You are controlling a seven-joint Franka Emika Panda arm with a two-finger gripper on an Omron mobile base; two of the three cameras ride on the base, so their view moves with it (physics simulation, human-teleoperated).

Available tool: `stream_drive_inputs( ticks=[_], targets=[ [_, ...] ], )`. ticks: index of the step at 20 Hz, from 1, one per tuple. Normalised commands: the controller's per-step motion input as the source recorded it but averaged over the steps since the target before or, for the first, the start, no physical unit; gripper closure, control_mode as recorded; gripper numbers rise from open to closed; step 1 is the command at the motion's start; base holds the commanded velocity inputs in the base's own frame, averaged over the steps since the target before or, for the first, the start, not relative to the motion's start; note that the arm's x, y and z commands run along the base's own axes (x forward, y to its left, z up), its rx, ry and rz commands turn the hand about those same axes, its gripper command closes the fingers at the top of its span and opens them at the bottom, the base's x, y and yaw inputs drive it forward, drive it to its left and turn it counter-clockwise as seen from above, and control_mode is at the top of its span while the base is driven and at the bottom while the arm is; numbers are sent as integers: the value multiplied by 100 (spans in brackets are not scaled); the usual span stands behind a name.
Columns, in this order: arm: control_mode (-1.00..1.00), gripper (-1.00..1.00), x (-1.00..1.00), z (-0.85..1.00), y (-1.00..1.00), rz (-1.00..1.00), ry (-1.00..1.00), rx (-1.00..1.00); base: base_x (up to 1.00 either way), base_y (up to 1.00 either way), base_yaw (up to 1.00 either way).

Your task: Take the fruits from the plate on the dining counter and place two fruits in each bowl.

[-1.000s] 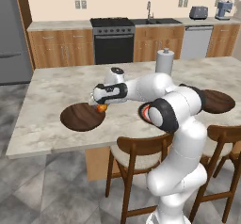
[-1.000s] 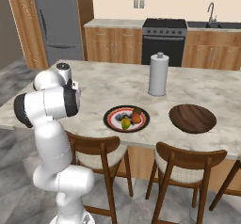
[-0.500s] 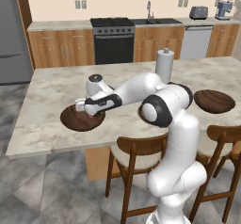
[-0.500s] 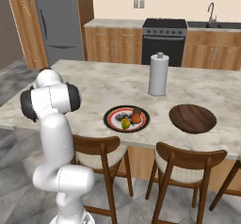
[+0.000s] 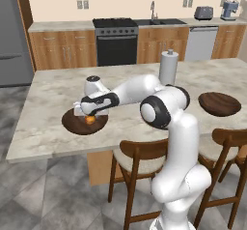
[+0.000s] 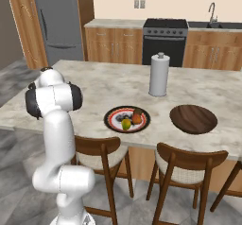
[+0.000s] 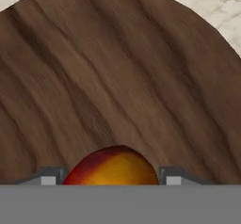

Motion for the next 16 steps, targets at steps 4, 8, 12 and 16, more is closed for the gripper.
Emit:
stream_drive_inputs(
  ticks=[4, 8, 12, 16],
  targets=[
    [-100, 100, 8, -19, 2, -3, 7, 0, 0, 0, 0],
    [-100, -100, 9, -16, 6, -3, 4, 0, 0, 0, 0],
    [-100, -100, 4, -1, 1, -2, 2, 0, 0, 0, 0],
    [-100, -100, 1, 10, 6, -2, 0, 0, 0, 0, 0]
  ],
)
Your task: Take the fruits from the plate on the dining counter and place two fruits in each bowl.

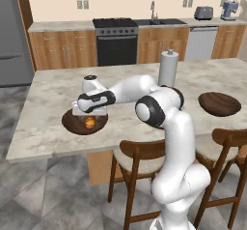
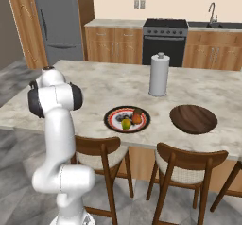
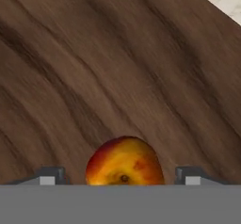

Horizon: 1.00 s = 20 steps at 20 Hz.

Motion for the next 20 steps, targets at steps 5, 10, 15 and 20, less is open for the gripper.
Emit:
stream_drive_inputs(
  ticks=[5, 10, 15, 20],
  targets=[
    [-100, -100, 0, 28, 1, 0, 0, 0, 0, 0, 0],
    [-100, -100, -39, 37, -42, 0, -1, 0, 0, 0, 0],
    [-100, -100, -57, 18, -77, 0, 0, 0, 0, 0, 0],
    [-100, -100, -64, 5, -94, 0, 0, 2, 0, 0, 0]
  ],
)
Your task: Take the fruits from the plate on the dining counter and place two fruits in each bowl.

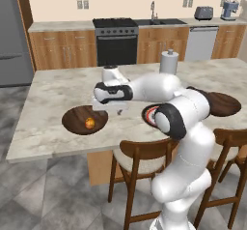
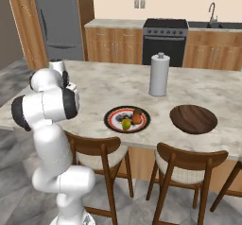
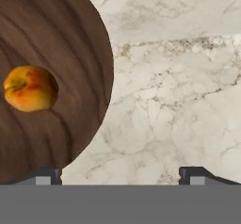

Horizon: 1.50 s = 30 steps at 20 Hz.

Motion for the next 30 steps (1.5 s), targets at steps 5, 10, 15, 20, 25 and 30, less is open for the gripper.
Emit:
stream_drive_inputs(
  ticks=[5, 10, 15, 20, 25, 30],
  targets=[
    [-100, -100, -65, 0, -98, 0, -7, 2, 0, 0, 0],
    [-100, -100, -30, 0, -97, 0, -1, 0, 0, 0, 0],
    [-100, -100, 8, 0, -91, -9, 11, 0, 0, 0, 0],
    [-100, -100, 7, -4, -78, -9, 5, 0, 0, 0, 0],
    [-100, -100, 18, 0, -61, -12, 3, 0, 0, 0, 0],
    [-100, -100, 7, -11, -55, -12, 0, 0, 0, 0, 0]
  ],
)
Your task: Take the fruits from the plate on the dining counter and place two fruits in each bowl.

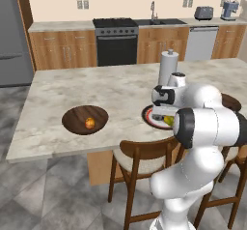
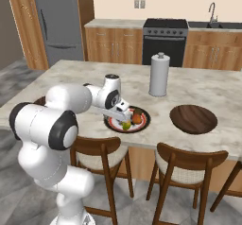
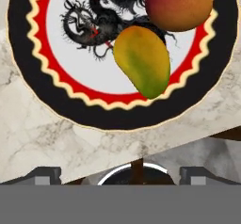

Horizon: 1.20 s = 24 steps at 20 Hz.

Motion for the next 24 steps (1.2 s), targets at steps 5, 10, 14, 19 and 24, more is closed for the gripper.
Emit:
stream_drive_inputs(
  ticks=[5, 10, 14, 19, 24],
  targets=[
    [-100, -100, 11, -17, -43, -17, 0, 0, 0, 0, 0],
    [-100, -100, 34, -17, -32, -14, 0, 0, 0, 0, 0],
    [-100, -100, 40, -21, -9, -3, 0, 0, 0, 0, 0],
    [-100, -100, 45, -20, 0, 0, 0, 0, 0, 0, 0],
    [-100, -100, 29, -23, -3, 0, 0, 0, 0, 0, 0]
  ],
)
